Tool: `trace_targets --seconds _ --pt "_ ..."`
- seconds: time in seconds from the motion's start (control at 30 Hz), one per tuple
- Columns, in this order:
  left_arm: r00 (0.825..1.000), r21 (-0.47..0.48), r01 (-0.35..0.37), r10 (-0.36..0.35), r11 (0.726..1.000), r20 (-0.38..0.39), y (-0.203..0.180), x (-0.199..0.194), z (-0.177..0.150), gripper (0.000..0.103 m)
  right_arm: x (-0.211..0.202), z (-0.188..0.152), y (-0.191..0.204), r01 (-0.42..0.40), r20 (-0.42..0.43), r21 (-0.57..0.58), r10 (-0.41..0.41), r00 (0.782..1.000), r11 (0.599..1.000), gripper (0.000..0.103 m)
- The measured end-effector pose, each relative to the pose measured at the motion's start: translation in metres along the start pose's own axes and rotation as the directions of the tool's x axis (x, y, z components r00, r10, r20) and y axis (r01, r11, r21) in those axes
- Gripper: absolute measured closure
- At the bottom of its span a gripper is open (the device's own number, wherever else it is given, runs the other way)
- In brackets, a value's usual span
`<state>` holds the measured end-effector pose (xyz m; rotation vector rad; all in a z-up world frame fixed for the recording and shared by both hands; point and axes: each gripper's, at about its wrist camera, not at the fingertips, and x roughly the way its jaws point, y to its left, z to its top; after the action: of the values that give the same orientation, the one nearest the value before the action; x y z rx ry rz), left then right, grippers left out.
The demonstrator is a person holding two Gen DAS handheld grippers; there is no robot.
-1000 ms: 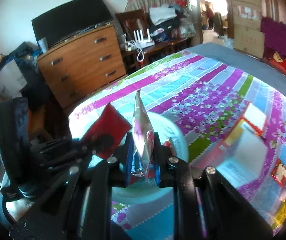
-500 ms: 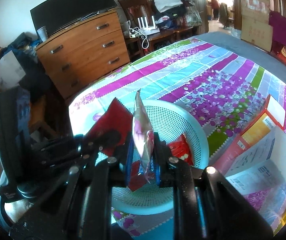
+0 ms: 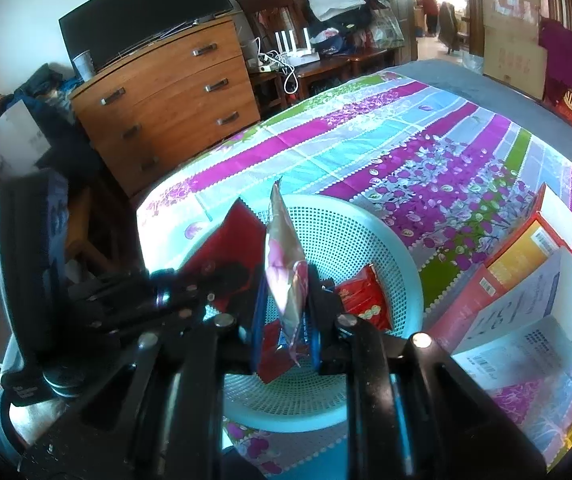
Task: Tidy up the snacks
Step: 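Open left tool over the basket while right tool releases the pink bag, then move both tools back to the snack heap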
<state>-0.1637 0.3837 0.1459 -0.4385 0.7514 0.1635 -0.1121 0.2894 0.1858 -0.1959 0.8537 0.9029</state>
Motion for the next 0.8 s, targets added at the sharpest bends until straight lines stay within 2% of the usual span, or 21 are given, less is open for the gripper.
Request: trace_targets --seconds 0.33,0.43,0.53,0.6,0.63,0.67,0.73,0.8 --pt "1.000 -0.010 -0.030 0.030 0.999 -0.006 0.002 0.004 0.000 0.087 0.007 0.000 0.001 0.004 -0.011 -0.006 -0.004 1.000 1.000 0.085" --pt "0.999 -0.023 -0.035 0.035 0.999 -0.001 0.005 0.004 0.000 0.066 0.008 -0.001 0.001 0.001 -0.018 -0.011 -0.001 1.000 1.000 0.085" --pt "0.999 -0.039 -0.042 0.042 0.998 0.000 0.007 0.004 0.000 0.065 0.007 -0.002 0.000 0.004 -0.010 -0.003 -0.004 1.000 1.000 0.085" --pt "0.999 -0.044 -0.045 0.045 0.998 0.003 0.008 0.004 0.000 0.059 0.005 -0.003 -0.001 0.009 -0.004 -0.003 -0.009 1.000 1.000 0.084" --pt "0.999 -0.048 -0.042 0.043 0.998 0.005 0.007 0.003 -0.001 0.052 0.005 -0.003 -0.002 0.015 -0.001 -0.004 -0.015 1.000 1.000 0.078" --pt "0.999 -0.049 -0.042 0.042 0.998 0.008 0.007 0.003 -0.001 0.048 0.003 -0.005 -0.003 0.022 0.004 -0.004 -0.022 1.000 1.000 0.053" --pt "0.999 -0.059 -0.044 0.045 0.997 0.020 0.007 0.001 -0.001 0.044 0.000 -0.007 -0.007 0.053 0.018 0.005 -0.053 0.998 0.999 0.039" --pt "0.999 -0.060 -0.047 0.048 0.997 0.020 0.006 0.001 -0.001 0.042 -0.005 -0.010 -0.013 0.040 0.024 0.023 -0.041 0.999 0.999 0.035"
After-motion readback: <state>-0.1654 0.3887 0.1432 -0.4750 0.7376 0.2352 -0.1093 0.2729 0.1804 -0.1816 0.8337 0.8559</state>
